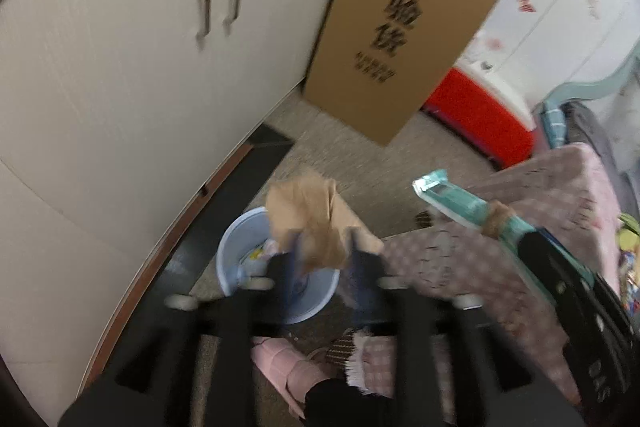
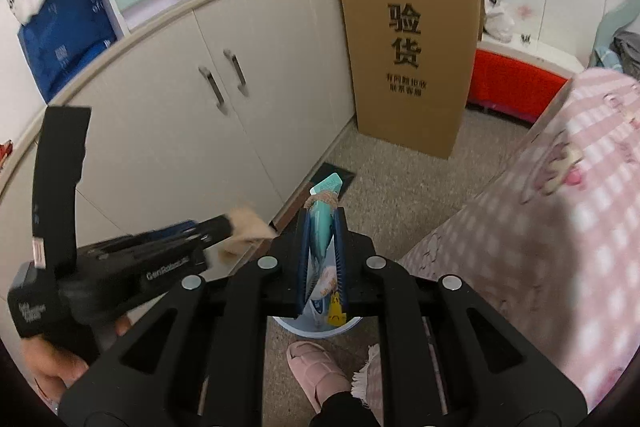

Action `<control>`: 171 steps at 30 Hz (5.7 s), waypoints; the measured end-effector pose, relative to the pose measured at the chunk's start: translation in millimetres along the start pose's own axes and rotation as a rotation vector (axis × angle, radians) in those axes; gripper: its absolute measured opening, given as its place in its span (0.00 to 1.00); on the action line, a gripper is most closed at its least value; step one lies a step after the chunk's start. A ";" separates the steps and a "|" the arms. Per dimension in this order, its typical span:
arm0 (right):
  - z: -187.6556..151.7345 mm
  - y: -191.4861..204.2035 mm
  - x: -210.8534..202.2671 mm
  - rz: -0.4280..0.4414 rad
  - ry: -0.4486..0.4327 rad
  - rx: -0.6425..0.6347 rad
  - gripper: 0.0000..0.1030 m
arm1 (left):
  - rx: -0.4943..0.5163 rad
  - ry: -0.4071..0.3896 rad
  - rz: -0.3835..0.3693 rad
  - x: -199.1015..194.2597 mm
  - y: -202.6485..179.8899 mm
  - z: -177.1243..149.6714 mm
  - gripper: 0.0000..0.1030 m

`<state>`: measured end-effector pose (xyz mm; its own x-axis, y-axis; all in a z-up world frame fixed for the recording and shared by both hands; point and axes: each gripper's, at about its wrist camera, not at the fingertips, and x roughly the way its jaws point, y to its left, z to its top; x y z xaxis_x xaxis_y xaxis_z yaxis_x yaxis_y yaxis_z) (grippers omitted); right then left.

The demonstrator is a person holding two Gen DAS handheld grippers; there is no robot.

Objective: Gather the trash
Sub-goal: 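Carry the cloth and teal package to the wastebasket and open both grippers, then grasp the clear snack wrapper with the left gripper while the right grasps the blue snack bag, then carry both wrappers to the wastebasket and open both grippers over it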

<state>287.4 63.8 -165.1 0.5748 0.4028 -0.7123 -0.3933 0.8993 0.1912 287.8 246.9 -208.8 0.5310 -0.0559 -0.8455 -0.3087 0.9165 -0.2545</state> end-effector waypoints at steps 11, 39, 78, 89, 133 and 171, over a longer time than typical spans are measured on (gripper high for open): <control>-11.1 6.7 28.7 0.014 0.064 -0.011 0.11 | -0.052 0.011 0.034 15.3 22.6 -6.4 0.66; -2.5 15.9 41.2 0.060 0.039 0.012 0.61 | -0.120 -0.101 0.155 -17.8 47.2 -5.6 0.69; -78.7 -236.3 -250.8 -0.313 -0.252 0.358 0.78 | 0.402 -0.167 -0.100 -129.7 -252.2 -104.1 0.77; -86.5 -293.2 -218.7 -0.253 -0.160 0.501 0.78 | 0.438 -0.095 -0.096 -102.7 -292.8 -109.7 0.77; -83.3 -264.1 -261.0 -0.228 -0.249 0.390 0.07 | 0.366 -0.043 -0.273 -96.4 -306.8 -107.9 0.10; 17.5 -21.4 -93.7 0.062 -0.082 0.041 0.06 | 0.006 -0.154 -0.146 -102.4 -51.9 -29.8 0.10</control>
<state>254.5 9.8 -90.6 0.6080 0.4690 -0.6406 -0.4010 0.8778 0.2620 225.9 193.2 -123.0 0.6844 -0.1274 -0.7179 -0.2154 0.9053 -0.3660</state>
